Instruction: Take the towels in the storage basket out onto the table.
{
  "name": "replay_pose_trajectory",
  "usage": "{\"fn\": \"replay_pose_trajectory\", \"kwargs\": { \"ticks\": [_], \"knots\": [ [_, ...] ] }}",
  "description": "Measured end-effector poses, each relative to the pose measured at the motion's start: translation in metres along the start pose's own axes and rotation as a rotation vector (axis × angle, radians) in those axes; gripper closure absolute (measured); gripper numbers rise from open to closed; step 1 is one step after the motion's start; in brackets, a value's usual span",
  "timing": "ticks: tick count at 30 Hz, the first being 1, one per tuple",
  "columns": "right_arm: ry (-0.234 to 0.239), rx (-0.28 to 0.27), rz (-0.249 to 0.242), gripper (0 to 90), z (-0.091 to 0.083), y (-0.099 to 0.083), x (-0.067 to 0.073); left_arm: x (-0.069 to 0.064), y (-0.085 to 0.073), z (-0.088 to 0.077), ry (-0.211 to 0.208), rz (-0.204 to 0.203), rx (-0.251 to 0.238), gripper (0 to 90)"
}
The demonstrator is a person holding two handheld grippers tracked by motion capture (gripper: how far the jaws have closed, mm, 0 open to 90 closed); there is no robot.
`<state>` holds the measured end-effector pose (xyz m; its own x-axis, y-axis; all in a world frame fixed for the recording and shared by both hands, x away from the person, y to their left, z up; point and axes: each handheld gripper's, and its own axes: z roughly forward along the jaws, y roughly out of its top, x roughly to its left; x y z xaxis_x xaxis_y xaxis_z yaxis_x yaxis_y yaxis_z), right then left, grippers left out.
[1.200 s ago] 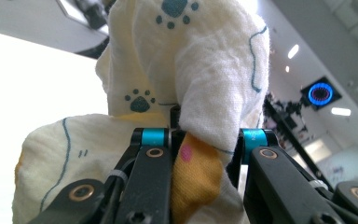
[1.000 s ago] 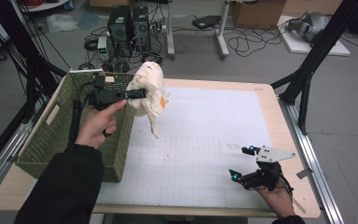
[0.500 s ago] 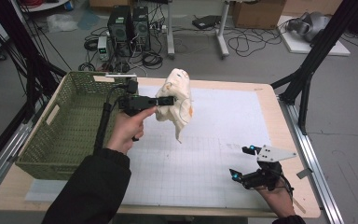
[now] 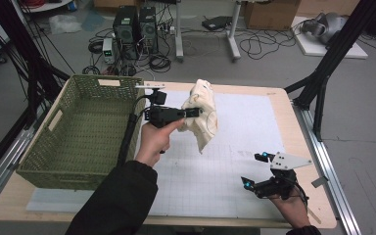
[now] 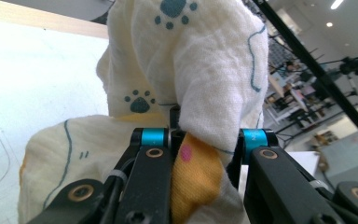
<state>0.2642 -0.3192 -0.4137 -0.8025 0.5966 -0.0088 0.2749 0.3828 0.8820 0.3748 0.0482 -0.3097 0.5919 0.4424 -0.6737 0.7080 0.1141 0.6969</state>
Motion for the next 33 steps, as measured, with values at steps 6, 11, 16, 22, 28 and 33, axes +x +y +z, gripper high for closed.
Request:
{"fn": "replay_pose_trajectory", "kwargs": {
  "ticks": [6, 11, 16, 22, 28, 33],
  "knots": [
    [-0.001, -0.004, 0.0, 4.3, -0.001, 0.0, 0.0, -0.008, -0.014, 0.02, 0.138, 0.053, -0.009, 78.4],
    [0.002, -0.004, 0.001, 4.3, -0.001, 0.0, 0.0, -0.003, -0.035, 0.043, 0.233, 0.087, 0.064, 77.6],
    [-0.001, -0.002, -0.003, 4.3, 0.0, 0.0, -0.001, 0.009, -0.054, 0.061, 0.29, 0.115, 0.123, 75.8],
    [-0.001, 0.003, 0.004, 4.5, 0.003, 0.002, 0.0, 0.028, -0.067, 0.08, 0.366, 0.168, 0.19, 72.4],
    [0.002, 0.037, 0.036, 7.9, 0.009, 0.005, -0.002, 0.043, -0.075, 0.098, 0.403, 0.195, 0.234, 69.2],
    [0.015, 0.051, 0.064, 18.2, 0.013, 0.006, -0.004, 0.054, -0.083, 0.109, 0.491, 0.264, 0.272, 62.1]
  ]
}}
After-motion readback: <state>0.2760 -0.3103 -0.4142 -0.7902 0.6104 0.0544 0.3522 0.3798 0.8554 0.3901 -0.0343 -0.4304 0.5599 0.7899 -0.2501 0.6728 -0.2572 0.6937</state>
